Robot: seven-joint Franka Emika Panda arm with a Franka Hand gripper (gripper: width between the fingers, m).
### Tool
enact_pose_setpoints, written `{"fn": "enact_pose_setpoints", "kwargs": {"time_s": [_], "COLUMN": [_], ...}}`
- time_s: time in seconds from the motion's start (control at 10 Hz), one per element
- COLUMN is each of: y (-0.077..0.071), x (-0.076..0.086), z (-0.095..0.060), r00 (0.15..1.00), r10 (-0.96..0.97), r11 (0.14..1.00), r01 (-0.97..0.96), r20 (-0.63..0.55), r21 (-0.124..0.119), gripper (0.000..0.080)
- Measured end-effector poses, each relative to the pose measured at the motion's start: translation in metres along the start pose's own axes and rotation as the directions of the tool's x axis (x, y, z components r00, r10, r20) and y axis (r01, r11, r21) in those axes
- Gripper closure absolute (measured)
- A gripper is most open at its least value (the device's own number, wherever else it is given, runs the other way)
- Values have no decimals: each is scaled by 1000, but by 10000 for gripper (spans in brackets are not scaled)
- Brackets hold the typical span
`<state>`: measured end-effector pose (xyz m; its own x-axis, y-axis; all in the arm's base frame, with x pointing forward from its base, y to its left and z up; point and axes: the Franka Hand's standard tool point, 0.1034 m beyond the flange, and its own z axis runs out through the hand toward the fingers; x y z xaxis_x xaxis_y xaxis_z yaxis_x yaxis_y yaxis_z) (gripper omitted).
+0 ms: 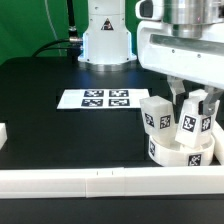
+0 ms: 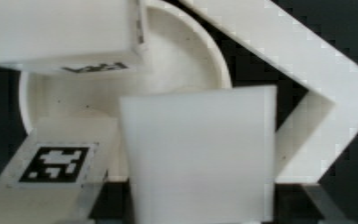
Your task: Assemble stool
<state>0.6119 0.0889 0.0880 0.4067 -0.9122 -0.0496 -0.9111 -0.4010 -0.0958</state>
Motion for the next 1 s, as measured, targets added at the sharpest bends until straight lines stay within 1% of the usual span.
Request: {"fn": "enact_pose_setpoints", "kwargs": {"time_s": [0.1,0.2,0.3,0.4,0.5,0.6,0.7,0.8,0.9,1.0], "y": [0,0,-1,-1,-1,-1,-1,1,1,1], "x": [-1,-1,0,-1,0,-1,1,5,5,4], "z": [1,1,2,2,3,3,2,2,2,2], "r00": [988,957,912,842,769,711,639,588,553,522], "r10": [155,290,407,533,632,694,759,799,824,844], "r11": [988,956,908,837,764,709,639,590,555,524], "r01": [-155,-291,-409,-539,-639,-702,-768,-807,-832,-852], "r20": [10,23,47,78,100,111,122,123,123,124], "r21": [24,51,88,97,90,65,42,30,22,19], "gripper": [465,465,464,464,464,464,464,464,464,433]}}
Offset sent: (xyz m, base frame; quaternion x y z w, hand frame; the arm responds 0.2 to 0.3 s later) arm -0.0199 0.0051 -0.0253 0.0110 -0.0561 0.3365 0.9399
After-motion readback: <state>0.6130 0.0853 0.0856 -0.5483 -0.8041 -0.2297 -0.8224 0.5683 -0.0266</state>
